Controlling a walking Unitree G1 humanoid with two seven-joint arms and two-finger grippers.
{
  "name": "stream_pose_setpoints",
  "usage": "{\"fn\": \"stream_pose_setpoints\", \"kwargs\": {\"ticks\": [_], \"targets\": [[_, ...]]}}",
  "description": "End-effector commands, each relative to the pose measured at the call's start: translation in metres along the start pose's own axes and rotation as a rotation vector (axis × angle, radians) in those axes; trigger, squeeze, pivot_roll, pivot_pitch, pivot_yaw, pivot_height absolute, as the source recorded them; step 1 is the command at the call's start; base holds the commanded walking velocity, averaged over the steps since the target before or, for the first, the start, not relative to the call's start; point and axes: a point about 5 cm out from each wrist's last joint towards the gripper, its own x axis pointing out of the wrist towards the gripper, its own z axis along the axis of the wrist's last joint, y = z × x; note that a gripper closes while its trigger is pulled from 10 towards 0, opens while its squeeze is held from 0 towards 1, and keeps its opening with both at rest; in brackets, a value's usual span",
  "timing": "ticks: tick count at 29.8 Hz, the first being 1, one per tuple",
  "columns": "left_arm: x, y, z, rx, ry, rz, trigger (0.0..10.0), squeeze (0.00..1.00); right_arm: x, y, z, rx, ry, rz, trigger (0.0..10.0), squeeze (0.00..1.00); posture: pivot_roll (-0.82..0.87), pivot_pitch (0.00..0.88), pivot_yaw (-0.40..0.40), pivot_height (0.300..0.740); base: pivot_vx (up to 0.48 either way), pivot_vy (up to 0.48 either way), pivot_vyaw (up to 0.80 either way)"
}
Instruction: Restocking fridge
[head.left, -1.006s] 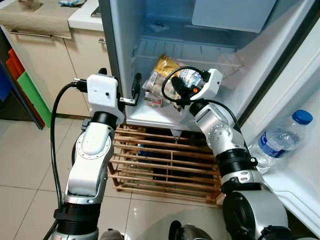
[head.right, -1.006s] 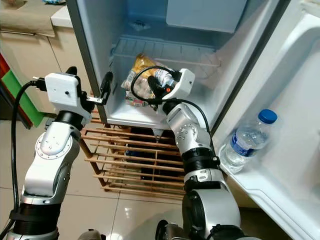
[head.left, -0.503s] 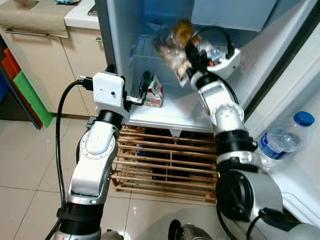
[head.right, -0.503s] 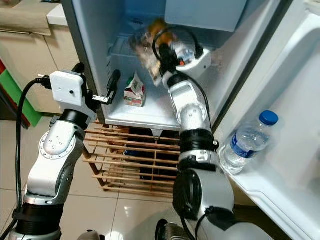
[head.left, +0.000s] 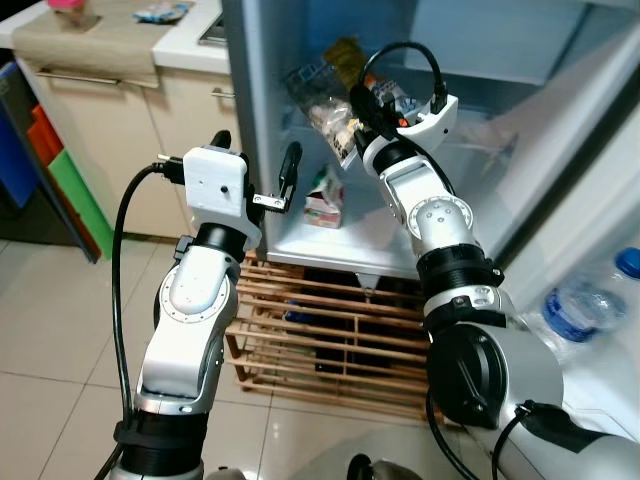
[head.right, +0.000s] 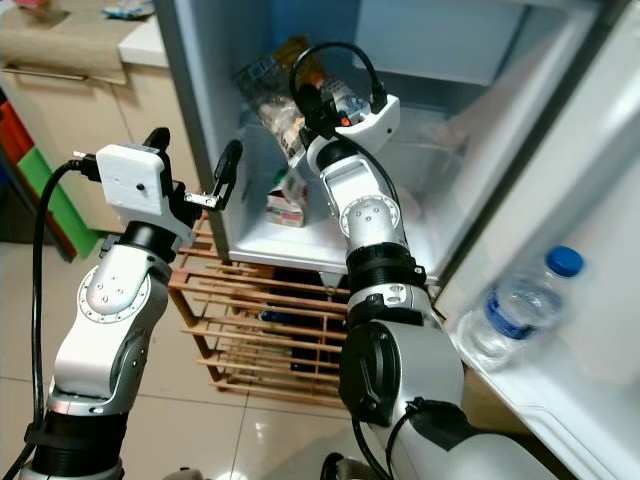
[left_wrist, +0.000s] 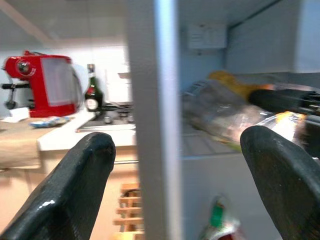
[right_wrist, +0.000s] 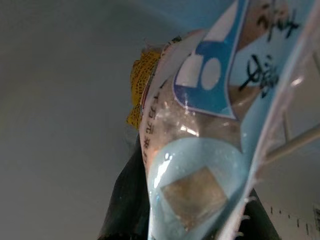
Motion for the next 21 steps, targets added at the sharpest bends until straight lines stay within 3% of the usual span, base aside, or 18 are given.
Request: {"fn": "stream_pose_setpoints", "kwargs": {"ticks": [1, 13, 21], "targets": [[0.001, -0.005, 0.004, -0.002, -0.017, -0.01, 10.0, 0.0, 0.007, 0.018, -0.015, 0.026, 0.037, 0.057, 0.0, 0.0, 0.05, 0.057, -0.067, 0.74, 0.0, 0.0, 0.0], [0.0, -0.007, 0.008, -0.003, -0.027, -0.029, 10.0, 0.0, 0.01, 0.005, -0.002, -0.005, -0.053, -0.055, 0.0, 0.0, 0.06, 0.072, -0.057, 0.74, 0.0, 0.0, 0.0], [-0.002, -0.003, 0.01, 0.003, -0.022, -0.027, 10.0, 0.0, 0.017, 0.015, 0.009, 0.028, -0.123, -0.092, 0.0, 0.0, 0.09, 0.081, -0.054, 0.74, 0.0, 0.0, 0.0]]}}
